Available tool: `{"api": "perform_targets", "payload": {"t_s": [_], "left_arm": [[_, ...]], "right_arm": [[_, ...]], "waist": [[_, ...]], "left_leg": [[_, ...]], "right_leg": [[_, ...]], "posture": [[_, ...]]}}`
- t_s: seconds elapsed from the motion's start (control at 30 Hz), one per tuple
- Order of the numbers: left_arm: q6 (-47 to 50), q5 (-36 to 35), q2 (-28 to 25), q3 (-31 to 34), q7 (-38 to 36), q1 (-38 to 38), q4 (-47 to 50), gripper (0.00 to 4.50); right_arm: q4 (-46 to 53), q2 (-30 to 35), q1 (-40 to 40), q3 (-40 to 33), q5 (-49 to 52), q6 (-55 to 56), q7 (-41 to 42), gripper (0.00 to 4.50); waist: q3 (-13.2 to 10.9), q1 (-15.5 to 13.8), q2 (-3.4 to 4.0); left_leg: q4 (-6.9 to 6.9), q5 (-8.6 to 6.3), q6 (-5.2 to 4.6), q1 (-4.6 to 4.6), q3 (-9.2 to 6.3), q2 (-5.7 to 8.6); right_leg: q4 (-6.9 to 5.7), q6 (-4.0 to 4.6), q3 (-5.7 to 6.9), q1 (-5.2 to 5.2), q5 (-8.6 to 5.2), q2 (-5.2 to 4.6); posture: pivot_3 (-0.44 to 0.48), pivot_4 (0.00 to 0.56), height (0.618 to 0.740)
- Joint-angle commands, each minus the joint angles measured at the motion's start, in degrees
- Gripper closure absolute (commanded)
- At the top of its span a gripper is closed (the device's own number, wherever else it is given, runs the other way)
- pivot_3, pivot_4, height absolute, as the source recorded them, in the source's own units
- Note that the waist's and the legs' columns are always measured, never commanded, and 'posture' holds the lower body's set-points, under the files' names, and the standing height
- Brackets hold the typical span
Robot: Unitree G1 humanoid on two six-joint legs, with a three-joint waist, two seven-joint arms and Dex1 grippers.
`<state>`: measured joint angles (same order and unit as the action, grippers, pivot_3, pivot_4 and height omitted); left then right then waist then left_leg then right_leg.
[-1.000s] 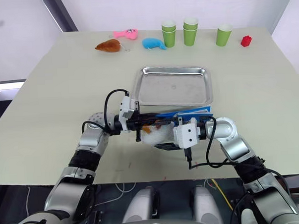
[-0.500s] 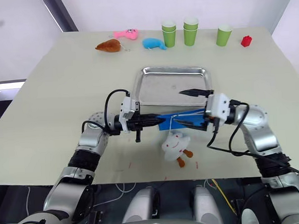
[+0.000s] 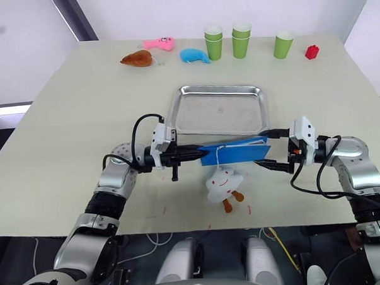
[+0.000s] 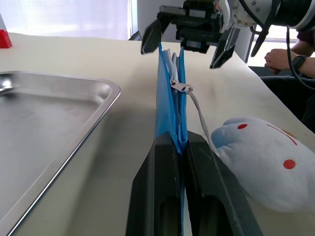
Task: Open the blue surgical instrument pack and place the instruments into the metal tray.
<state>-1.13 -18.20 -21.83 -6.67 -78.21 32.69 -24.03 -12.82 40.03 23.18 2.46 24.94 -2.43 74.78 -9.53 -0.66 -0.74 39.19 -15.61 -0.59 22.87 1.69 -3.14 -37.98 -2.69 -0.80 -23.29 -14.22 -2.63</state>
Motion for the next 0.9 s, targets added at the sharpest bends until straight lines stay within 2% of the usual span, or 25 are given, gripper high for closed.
{"api": "perform_targets", "payload": {"t_s": [0.03, 0.27, 0.3, 0.37, 0.4, 0.47, 0.5, 0.53, 0.57, 0.6, 0.67, 0.9], "left_arm": [[0.79, 0.81, -0.73, -0.58, 0.02, -0.60, 0.06, 4.50], [0.94, 0.86, -1.04, -0.63, 0.22, -1.02, 0.53, 4.50], [0.97, 0.86, -1.07, -0.62, 0.30, -1.08, 0.62, 4.50], [0.97, 0.86, -1.08, -0.60, 0.43, -1.15, 0.71, 4.50], [0.94, 0.86, -1.09, -0.57, 0.47, -1.18, 0.72, 4.50], [0.85, 0.85, -1.12, -0.46, 0.59, -1.18, 0.60, 4.50], [0.81, 0.86, -1.13, -0.42, 0.64, -1.18, 0.53, 4.50], [0.79, 0.86, -1.13, -0.40, 0.67, -1.17, 0.50, 4.50], [0.77, 0.86, -1.13, -0.40, 0.68, -1.17, 0.48, 4.50], [0.62, 0.91, -1.13, -0.39, 0.73, -1.22, 0.30, 4.50], [0.42, 0.99, -1.12, -0.37, 0.80, -1.30, 0.07, 4.50], [0.27, 0.79, -1.50, -0.04, 0.45, -1.52, -0.17, 4.50]], "right_arm": [[-1.57, -0.70, 2.82, 0.24, -0.61, 0.19, 2.43, 0.12], [-6.00, -3.23, 6.17, 0.49, -2.25, 1.71, 4.58, 0.12], [-6.62, -3.47, 6.56, 0.64, -2.52, 2.02, 5.01, 0.64], [-7.46, -3.76, 7.02, 0.70, -2.91, 2.42, 5.59, 1.20], [-7.86, -3.92, 7.29, 0.66, -3.11, 2.60, 5.74, 1.81], [-8.56, -4.21, 7.74, 0.54, -3.48, 2.74, 5.95, 2.10], [-8.79, -4.32, 7.88, 0.48, -3.59, 2.75, 6.05, 2.50], [-8.90, -4.38, 7.94, 0.42, -3.66, 2.75, 6.13, 2.50], [-8.99, -4.44, 7.98, 0.37, -3.73, 2.78, 6.21, 3.33], [-9.01, -4.60, 8.15, 0.18, -3.55, 2.74, 6.30, 3.42], [-9.03, -4.81, 8.36, -0.08, -3.35, 2.68, 6.46, 4.36], [-7.29, -4.83, 8.00, 0.28, -3.39, 1.69, 6.75, 4.44]], "waist": [[0.00, 0.07, 0.00], [0.00, 0.07, 0.00], [0.00, 0.08, 0.00], [0.00, 0.08, 0.00], [0.00, 0.07, 0.00], [0.00, 0.09, 0.00], [0.00, 0.09, 0.00], [0.00, 0.09, 0.00], [0.00, 0.08, 0.00], [0.00, 0.09, 0.00], [0.00, 0.17, 0.01], [0.00, 0.43, 0.00]], "left_leg": [[0.00, 0.00, 0.00, 0.00, 0.00, 0.00], [0.00, 0.00, 0.00, 0.00, 0.00, 0.00], [0.00, 0.00, 0.00, 0.00, 0.00, 0.00], [0.00, 0.00, 0.00, 0.00, 0.00, 0.00], [0.00, 0.00, 0.00, 0.00, 0.00, 0.00], [0.00, 0.00, 0.00, -0.01, 0.00, 0.00], [0.00, 0.00, 0.00, -0.01, 0.00, 0.00], [0.00, 0.00, 0.00, -0.01, 0.00, 0.00], [0.00, 0.00, 0.00, -0.01, 0.00, 0.00], [0.00, 0.00, 0.00, -0.01, 0.00, 0.00], [0.00, 0.00, 0.00, -0.01, 0.00, 0.00], [0.00, 0.00, 0.00, -0.01, 0.00, -0.01]], "right_leg": [[0.00, 0.00, 0.00, 0.00, 0.00, 0.00], [0.00, 0.00, 0.00, 0.00, 0.00, 0.00], [0.01, 0.00, 0.00, 0.00, 0.00, 0.01], [0.00, 0.00, -0.01, 0.00, 0.00, 0.00], [0.00, 0.00, 0.00, 0.00, 0.00, 0.01], [0.00, 0.00, 0.00, 0.00, 0.00, 0.00], [0.00, 0.00, 0.00, 0.00, 0.00, 0.00], [-0.01, 0.00, 0.00, 0.00, 0.00, 0.01], [0.00, 0.00, 0.00, 0.00, 0.00, 0.01], [0.00, 0.00, 0.00, 0.00, 0.00, 0.01], [0.00, 0.00, -0.01, 0.00, 0.00, 0.01], [-0.01, 0.00, -0.01, 0.00, 0.00, 0.01]], "posture": [[0.000, 0.150, 0.739], [0.000, 0.150, 0.739], [0.000, 0.150, 0.739], [0.000, 0.150, 0.739], [0.000, 0.150, 0.739], [0.000, 0.150, 0.739], [0.000, 0.150, 0.739], [0.000, 0.150, 0.739], [0.000, 0.150, 0.739], [0.000, 0.150, 0.739], [0.000, 0.150, 0.739], [0.000, 0.150, 0.739]]}}
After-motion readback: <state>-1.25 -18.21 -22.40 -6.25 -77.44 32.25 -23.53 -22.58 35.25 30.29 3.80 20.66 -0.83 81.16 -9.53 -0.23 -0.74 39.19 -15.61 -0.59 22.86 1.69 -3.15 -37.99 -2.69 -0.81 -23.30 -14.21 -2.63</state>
